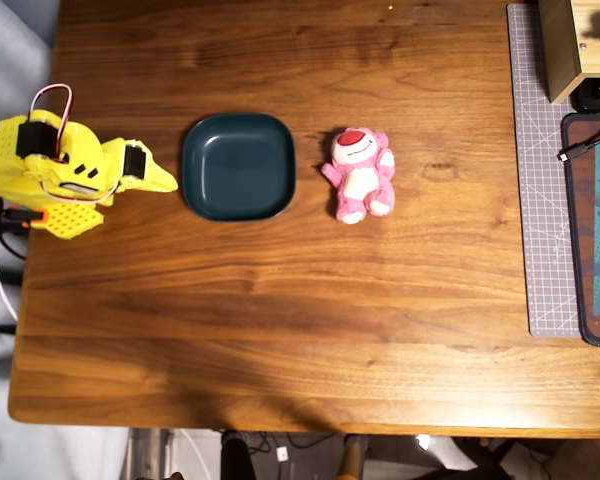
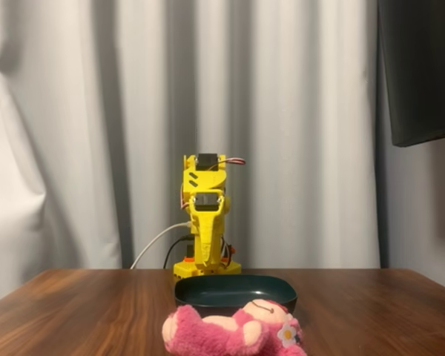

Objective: Grasp a strawberry bear and put it in the bin.

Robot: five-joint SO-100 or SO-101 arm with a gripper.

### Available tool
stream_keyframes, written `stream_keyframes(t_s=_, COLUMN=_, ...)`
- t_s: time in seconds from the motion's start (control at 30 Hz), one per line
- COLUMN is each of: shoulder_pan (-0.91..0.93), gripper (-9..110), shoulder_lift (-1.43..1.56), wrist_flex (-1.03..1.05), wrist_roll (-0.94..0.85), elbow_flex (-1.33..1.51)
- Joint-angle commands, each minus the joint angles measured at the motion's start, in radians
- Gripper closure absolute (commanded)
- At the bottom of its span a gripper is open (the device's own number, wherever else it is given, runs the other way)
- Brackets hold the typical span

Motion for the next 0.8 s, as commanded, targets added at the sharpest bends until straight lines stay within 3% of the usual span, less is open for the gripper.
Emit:
stream_keyframes(t_s=0.0, shoulder_pan=0.017, gripper=101, shoulder_lift=0.029, wrist_flex=-0.003, wrist_roll=-0.005, elbow_flex=-0.012)
stream_keyframes(t_s=0.57, shoulder_pan=0.02, gripper=102, shoulder_lift=0.017, wrist_flex=-0.037, wrist_roll=0.002, elbow_flex=-0.106)
stream_keyframes(t_s=0.77, shoulder_pan=0.018, gripper=100, shoulder_lift=-0.48, wrist_flex=-0.023, wrist_roll=0.006, elbow_flex=-0.538)
